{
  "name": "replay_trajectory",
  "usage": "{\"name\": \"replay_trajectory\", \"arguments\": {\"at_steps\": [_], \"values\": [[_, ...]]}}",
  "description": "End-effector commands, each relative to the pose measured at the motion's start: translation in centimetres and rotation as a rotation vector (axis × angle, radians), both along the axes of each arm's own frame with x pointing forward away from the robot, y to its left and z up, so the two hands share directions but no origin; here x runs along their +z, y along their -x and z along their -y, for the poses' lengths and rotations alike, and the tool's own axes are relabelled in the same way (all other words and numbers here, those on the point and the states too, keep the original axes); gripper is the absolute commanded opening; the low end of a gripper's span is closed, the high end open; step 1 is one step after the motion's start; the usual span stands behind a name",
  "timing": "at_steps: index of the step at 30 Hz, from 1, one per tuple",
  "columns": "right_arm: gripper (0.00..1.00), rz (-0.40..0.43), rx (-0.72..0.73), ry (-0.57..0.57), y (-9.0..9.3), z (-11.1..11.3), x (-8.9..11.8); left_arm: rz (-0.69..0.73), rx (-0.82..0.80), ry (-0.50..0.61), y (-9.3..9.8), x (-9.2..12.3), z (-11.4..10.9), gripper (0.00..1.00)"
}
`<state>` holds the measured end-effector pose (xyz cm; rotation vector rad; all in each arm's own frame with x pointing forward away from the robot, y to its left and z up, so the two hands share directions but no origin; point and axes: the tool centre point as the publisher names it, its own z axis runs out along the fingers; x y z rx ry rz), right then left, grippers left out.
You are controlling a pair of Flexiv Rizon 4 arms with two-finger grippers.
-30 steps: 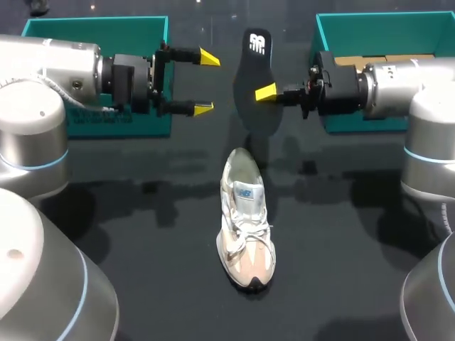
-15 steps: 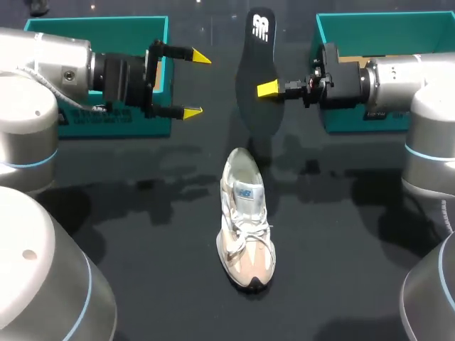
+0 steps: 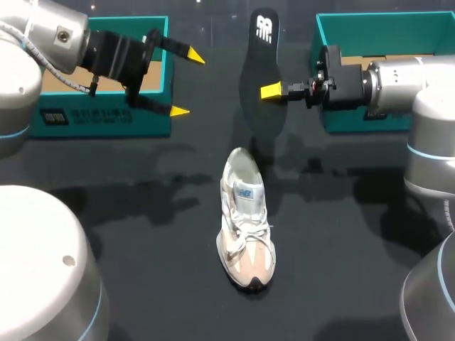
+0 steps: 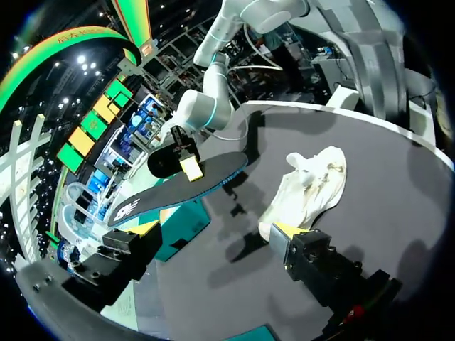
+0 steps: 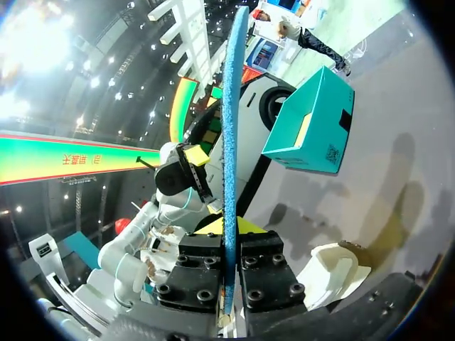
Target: Take the shoe out of the shoebox, open the shoe tongue, remove and reinsert the insole, then place the shoe into the shoebox
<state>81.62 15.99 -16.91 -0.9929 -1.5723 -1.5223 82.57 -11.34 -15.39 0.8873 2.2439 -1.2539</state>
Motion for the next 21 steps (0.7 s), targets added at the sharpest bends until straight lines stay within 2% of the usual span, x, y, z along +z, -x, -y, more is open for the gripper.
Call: {"name": "replay_trajectory", "arguments": {"at_steps": [1, 5, 8, 15, 18, 21], "values": [[0.00, -0.001, 0.000, 0.001, -0.1, -0.1, 0.0, -0.013, -0.020, -0.024, -0.2, 0.1, 0.0, 1.00], [0.00, 0.038, -0.024, -0.033, -0.2, 0.4, -1.0, -0.070, 0.122, -0.178, 1.1, -1.7, -0.2, 1.00], [0.00, 0.068, -0.017, -0.038, -0.2, 0.4, -1.5, -0.146, 0.178, -0.238, 2.0, -3.3, -0.5, 1.00], [0.00, 0.153, 0.056, -0.012, -0.4, -0.1, -3.1, -0.292, 0.267, -0.301, 4.5, -6.3, -0.9, 1.00], [0.00, 0.158, 0.061, -0.017, -0.4, 0.1, -3.4, -0.322, 0.375, -0.390, 4.7, -7.1, -0.6, 1.00], [0.00, 0.158, 0.061, -0.017, -0.4, 0.1, -3.4, -0.322, 0.375, -0.390, 4.7, -7.1, -0.6, 1.00]]}}
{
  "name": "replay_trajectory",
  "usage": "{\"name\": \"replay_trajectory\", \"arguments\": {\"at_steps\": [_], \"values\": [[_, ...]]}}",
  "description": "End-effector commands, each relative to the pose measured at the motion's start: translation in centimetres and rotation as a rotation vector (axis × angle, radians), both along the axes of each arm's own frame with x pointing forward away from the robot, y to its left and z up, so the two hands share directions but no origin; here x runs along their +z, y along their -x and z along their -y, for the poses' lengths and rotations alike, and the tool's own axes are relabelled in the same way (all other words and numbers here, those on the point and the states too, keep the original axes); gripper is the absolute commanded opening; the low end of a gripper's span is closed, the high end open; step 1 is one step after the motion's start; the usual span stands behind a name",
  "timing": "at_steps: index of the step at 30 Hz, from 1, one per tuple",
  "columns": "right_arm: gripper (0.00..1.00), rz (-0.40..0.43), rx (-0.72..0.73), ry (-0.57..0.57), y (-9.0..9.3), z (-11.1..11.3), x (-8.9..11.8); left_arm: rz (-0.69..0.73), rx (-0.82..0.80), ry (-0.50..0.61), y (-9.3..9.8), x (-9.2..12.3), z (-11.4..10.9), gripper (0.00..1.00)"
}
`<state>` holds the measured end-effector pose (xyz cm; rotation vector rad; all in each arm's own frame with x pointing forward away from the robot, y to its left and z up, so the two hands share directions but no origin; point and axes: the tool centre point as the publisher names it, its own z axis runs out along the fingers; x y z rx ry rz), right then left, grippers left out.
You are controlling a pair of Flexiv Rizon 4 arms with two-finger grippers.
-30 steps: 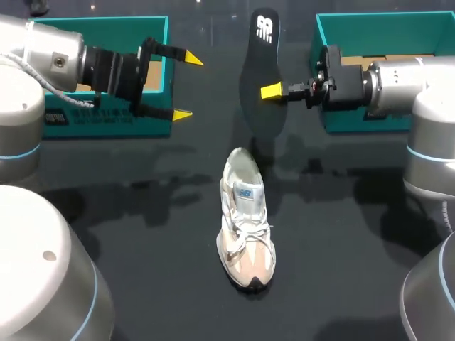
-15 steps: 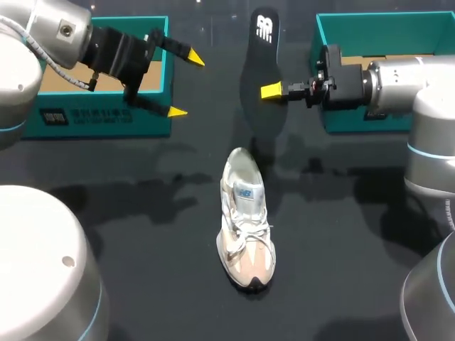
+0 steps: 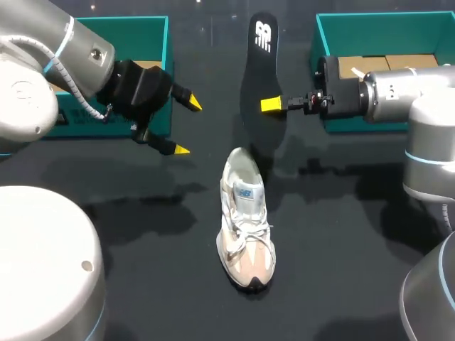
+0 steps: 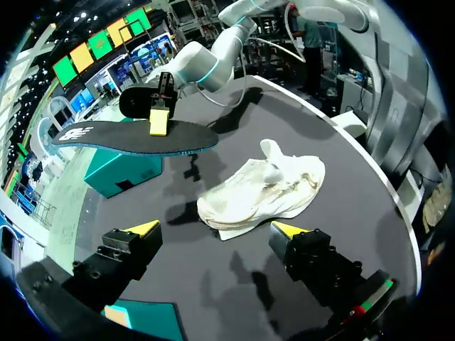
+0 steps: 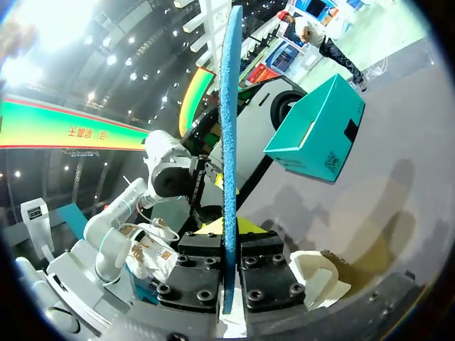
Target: Take the shoe out of the shoebox, open the shoe tongue, remove and reinsert the insole, then place the shoe into the shoebox
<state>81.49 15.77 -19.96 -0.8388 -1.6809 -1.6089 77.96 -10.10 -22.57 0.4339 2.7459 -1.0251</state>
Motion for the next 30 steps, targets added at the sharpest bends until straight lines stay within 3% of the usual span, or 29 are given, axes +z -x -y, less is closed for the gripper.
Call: {"name": "replay_trajectory", "arguments": {"at_steps": [1, 7, 9, 14, 20, 22, 23, 30], "values": [[0.00, 0.000, 0.013, -0.003, -0.6, -0.2, -0.3, 0.006, 0.062, -0.119, 0.1, 0.1, 0.6, 1.00], [0.00, 0.000, 0.013, -0.003, -0.6, -0.2, -0.3, 0.006, 0.062, -0.119, 0.1, 0.1, 0.6, 1.00], [0.00, 0.000, 0.013, -0.003, -0.6, -0.2, -0.3, -0.047, 0.053, -0.124, 0.0, -1.4, 1.5, 1.00], [0.00, 0.071, -0.042, -0.054, -0.2, -0.9, -1.9, -0.111, 0.079, -0.157, 0.3, -4.0, 2.2, 1.00], [0.00, 0.109, -0.060, -0.068, 0.4, -1.9, -2.8, -0.175, 0.120, -0.170, 0.7, -5.4, 2.0, 1.00], [0.00, 0.176, -0.068, -0.068, 0.8, -2.3, -3.1, -0.210, 0.142, -0.195, 1.0, -5.8, 1.9, 1.00], [0.00, 0.225, -0.108, -0.051, 1.1, -2.3, -3.0, -0.220, 0.150, -0.212, 1.2, -5.9, 1.8, 1.00], [0.00, 0.225, -0.108, -0.051, 1.1, -2.3, -3.0, -0.221, 0.147, -0.236, 1.4, -5.8, 1.5, 1.00]]}}
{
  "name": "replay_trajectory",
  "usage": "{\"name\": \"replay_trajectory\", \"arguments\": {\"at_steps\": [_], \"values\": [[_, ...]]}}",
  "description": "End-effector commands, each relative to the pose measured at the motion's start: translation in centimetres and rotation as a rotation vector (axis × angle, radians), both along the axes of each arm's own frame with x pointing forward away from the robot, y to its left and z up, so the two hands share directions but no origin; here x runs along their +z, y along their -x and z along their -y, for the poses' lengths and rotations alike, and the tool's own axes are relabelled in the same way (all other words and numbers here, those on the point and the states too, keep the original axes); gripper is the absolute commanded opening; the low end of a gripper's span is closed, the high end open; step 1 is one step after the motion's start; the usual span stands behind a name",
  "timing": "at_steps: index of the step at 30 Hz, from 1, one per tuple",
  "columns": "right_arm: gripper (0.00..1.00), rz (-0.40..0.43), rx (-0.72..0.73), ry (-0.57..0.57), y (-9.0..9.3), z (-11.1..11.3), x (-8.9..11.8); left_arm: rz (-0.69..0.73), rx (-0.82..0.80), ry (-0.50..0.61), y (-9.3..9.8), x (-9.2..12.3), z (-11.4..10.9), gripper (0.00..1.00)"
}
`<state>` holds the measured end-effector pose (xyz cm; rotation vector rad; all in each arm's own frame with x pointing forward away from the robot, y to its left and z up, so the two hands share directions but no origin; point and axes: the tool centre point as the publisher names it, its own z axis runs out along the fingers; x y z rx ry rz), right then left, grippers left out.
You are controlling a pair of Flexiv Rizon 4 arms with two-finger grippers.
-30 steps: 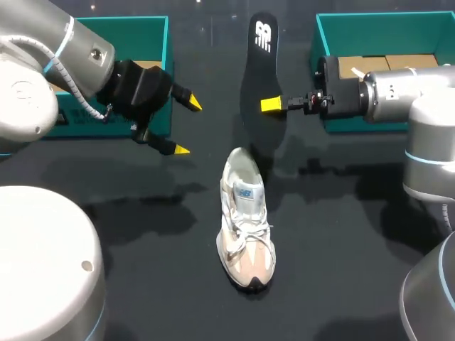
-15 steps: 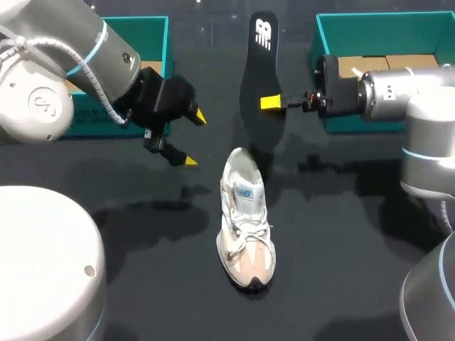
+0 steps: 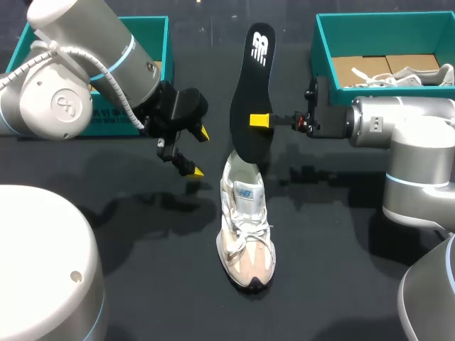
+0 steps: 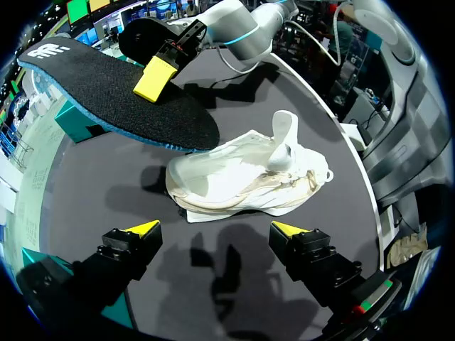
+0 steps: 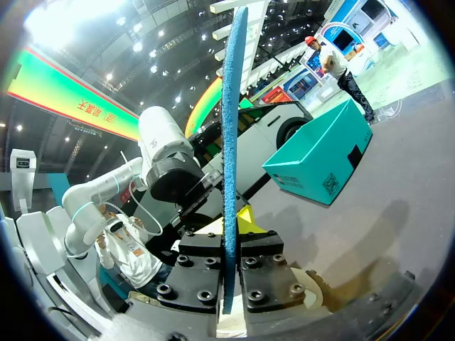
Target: Take the shoe out of the shoebox, open the shoe tongue, remove and reinsert the insole, then place the shoe into the shoebox
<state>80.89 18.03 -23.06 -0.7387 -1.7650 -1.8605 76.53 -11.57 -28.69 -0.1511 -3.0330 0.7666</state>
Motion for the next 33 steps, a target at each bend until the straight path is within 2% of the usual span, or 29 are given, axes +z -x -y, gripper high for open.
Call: {"name": "replay_trajectory", "arguments": {"at_steps": [1, 3, 8, 11, 15, 25, 33], "values": [[0.00, -0.001, -0.018, 0.001, 0.5, 0.0, 0.1, -0.001, -0.001, -0.009, 0.0, 0.3, 0.0, 1.00], [0.00, -0.001, -0.018, 0.001, 0.5, 0.0, 0.1, -0.001, -0.001, -0.009, 0.0, 0.3, 0.0, 1.00], [0.00, 0.021, -0.003, 0.015, 0.7, -1.2, -0.9, -0.043, 0.017, 0.006, 0.2, -2.1, 0.7, 1.00], [0.00, 0.041, 0.021, 0.004, 1.0, -1.5, -1.6, -0.054, 0.017, 0.009, 0.6, -2.7, 0.9, 1.00], [0.00, 0.078, 0.005, 0.019, 1.1, -1.4, -2.1, -0.048, 0.005, 0.026, 0.9, -3.1, 1.0, 1.00], [0.00, 0.078, 0.005, 0.019, 1.1, -1.4, -2.1, -0.047, -0.010, 0.025, 1.0, -3.0, 0.8, 1.00], [0.00, 0.129, 0.026, 0.013, 0.9, -1.9, -3.1, -0.083, 0.018, 0.008, 1.0, -5.4, 1.4, 1.00]]}}
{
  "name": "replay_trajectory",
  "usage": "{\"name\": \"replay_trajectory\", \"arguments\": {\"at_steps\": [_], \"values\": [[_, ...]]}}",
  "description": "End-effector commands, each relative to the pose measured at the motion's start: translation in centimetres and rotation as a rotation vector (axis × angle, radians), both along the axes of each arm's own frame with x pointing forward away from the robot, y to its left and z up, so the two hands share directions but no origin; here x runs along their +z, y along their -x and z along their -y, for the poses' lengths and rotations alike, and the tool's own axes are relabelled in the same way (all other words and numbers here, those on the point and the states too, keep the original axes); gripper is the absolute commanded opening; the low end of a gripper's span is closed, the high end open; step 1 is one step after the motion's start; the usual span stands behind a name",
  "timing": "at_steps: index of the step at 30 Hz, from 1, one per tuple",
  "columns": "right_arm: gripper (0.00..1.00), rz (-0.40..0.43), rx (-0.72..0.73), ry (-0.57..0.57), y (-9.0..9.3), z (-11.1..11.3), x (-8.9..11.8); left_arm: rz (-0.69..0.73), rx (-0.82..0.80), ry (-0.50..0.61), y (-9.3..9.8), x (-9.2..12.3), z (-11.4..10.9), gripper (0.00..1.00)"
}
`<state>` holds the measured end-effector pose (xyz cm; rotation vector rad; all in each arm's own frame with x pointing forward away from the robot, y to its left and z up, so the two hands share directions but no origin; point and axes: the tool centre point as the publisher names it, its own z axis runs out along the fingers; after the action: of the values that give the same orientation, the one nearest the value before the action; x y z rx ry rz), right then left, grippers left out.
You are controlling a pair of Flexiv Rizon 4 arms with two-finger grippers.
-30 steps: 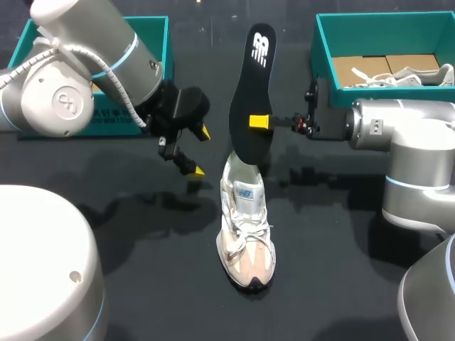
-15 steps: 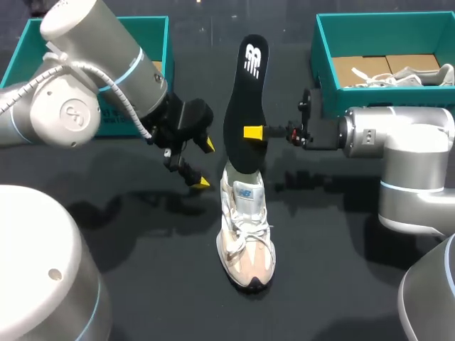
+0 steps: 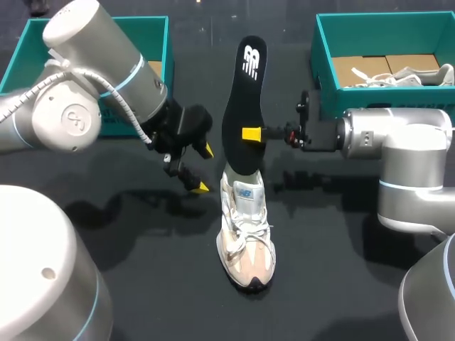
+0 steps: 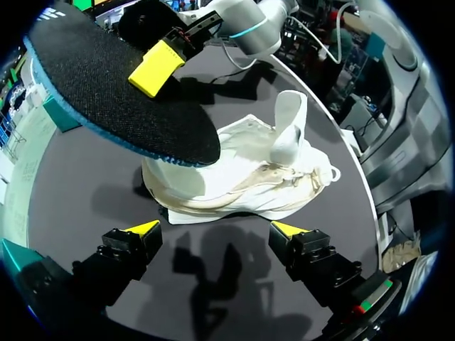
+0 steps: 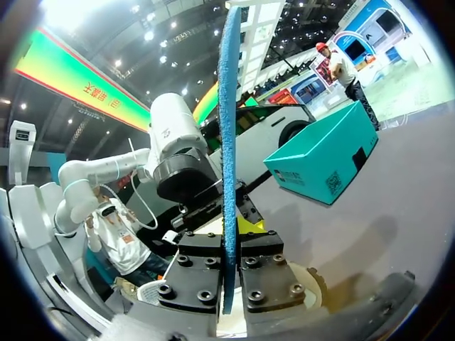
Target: Take the shoe out of the shoebox, open the shoe tongue, remove and reinsert the insole, then place the shoe into the shoebox
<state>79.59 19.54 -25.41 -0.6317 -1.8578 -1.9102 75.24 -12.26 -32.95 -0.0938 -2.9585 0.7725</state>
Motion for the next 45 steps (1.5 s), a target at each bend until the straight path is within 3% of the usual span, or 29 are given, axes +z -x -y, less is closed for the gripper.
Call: {"name": "replay_trajectory", "arguments": {"at_steps": [1, 19, 35, 45], "values": [[0.00, 0.018, 0.010, -0.006, -0.4, -0.4, -0.8, -0.003, 0.004, -0.010, -0.2, -1.2, 0.7, 1.00], [0.00, 0.083, 0.020, -0.005, 0.1, -1.1, -1.6, -0.009, 0.020, -0.031, -0.3, -2.9, 1.5, 1.00], [0.00, 0.166, 0.035, 0.017, 1.4, -1.1, -2.9, -0.020, 0.011, -0.038, -0.3, -3.0, 1.5, 1.00], [0.00, 0.170, 0.047, 0.042, 2.1, -1.0, -4.0, -0.020, 0.011, -0.038, -0.3, -3.0, 1.5, 1.00]]}}
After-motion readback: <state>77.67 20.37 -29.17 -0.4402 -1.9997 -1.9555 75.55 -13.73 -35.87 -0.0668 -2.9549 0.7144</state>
